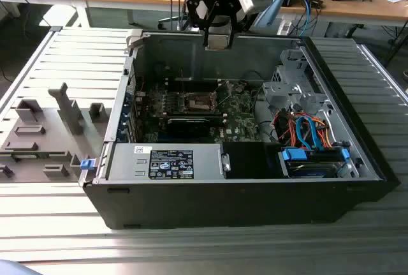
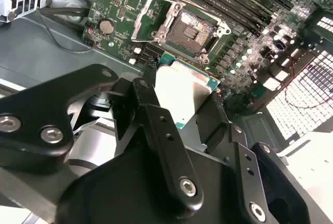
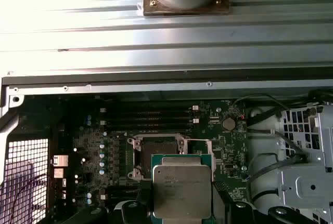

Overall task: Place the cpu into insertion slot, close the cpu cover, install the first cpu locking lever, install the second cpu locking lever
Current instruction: 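Place the cpu into insertion slot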

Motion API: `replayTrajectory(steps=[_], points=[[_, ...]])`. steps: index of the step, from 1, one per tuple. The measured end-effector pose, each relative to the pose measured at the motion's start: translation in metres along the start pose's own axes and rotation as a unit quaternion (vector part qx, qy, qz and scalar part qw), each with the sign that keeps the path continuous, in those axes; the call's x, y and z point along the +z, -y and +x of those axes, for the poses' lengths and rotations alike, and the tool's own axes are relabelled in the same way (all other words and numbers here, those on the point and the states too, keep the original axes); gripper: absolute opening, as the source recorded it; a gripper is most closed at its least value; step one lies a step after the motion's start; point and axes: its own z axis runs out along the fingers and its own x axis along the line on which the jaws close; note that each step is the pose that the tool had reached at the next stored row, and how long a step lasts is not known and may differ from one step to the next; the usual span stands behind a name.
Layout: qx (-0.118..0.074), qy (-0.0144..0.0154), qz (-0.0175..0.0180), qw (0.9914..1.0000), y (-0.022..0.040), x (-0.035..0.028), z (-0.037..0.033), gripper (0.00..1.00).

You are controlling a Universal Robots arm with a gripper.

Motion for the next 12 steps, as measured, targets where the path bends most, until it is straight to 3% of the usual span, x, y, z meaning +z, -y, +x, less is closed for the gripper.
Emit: replayTrajectory(steps=[12], points=[[0.0, 0.0, 0.0, 1.0, 0.0003, 0.0037, -0.0001, 0.54]])
